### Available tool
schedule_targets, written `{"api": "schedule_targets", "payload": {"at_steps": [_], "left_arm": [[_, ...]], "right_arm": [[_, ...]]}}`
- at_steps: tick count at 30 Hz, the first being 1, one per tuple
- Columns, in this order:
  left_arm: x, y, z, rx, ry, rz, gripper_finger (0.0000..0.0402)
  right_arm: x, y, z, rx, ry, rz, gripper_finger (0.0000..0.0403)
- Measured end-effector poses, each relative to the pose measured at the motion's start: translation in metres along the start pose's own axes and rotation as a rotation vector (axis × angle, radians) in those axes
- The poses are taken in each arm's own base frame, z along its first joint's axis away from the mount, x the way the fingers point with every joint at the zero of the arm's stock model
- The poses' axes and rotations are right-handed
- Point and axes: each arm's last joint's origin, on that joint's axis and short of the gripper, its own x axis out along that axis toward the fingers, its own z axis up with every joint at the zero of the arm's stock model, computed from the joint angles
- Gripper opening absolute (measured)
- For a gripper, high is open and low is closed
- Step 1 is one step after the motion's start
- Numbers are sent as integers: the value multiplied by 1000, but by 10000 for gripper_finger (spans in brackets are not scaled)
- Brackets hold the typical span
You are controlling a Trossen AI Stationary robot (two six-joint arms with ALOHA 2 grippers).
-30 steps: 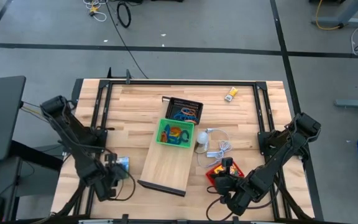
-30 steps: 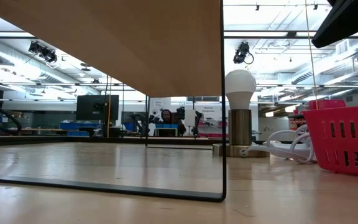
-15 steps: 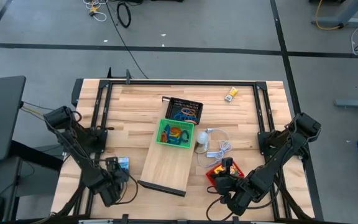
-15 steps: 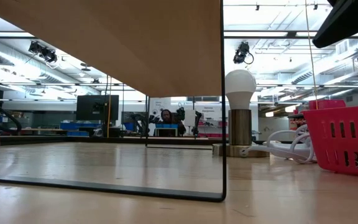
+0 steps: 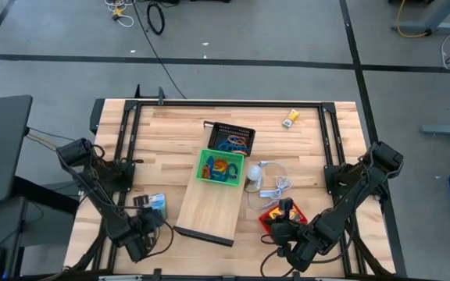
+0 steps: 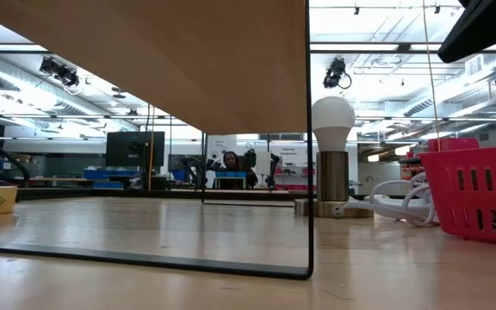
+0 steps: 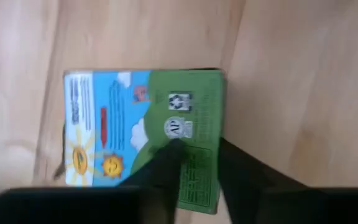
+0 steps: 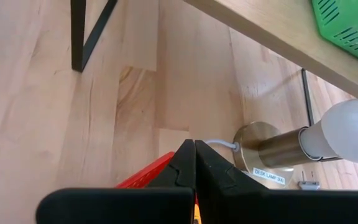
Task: Pick & Place Office Desk Supplies
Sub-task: Put the box of crayon into the red bin
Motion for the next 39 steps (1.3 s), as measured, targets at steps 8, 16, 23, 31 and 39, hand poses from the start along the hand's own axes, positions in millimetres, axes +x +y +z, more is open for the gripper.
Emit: {"api": "schedule_targets", "payload": {"at_steps": [8, 16, 23, 31, 39], "left_arm": [[0, -1, 1, -21, -88, 17, 6], [-19, 1, 0, -1, -64, 110, 2], [-47, -5, 6, 15, -103, 110, 1], [-60, -17, -12, 55, -116, 18, 1], [-53, -59, -34, 246, -124, -206, 1]], "right_arm": [[-3, 3, -1, -7, -23, -14, 0], [-3, 3, -1, -2, -27, -14, 0], [-3, 3, -1, -2, -29, -18, 0], [-3, 3, -1, -2, -30, -19, 0], [-3, 3, -1, -5, -30, -19, 0]]}}
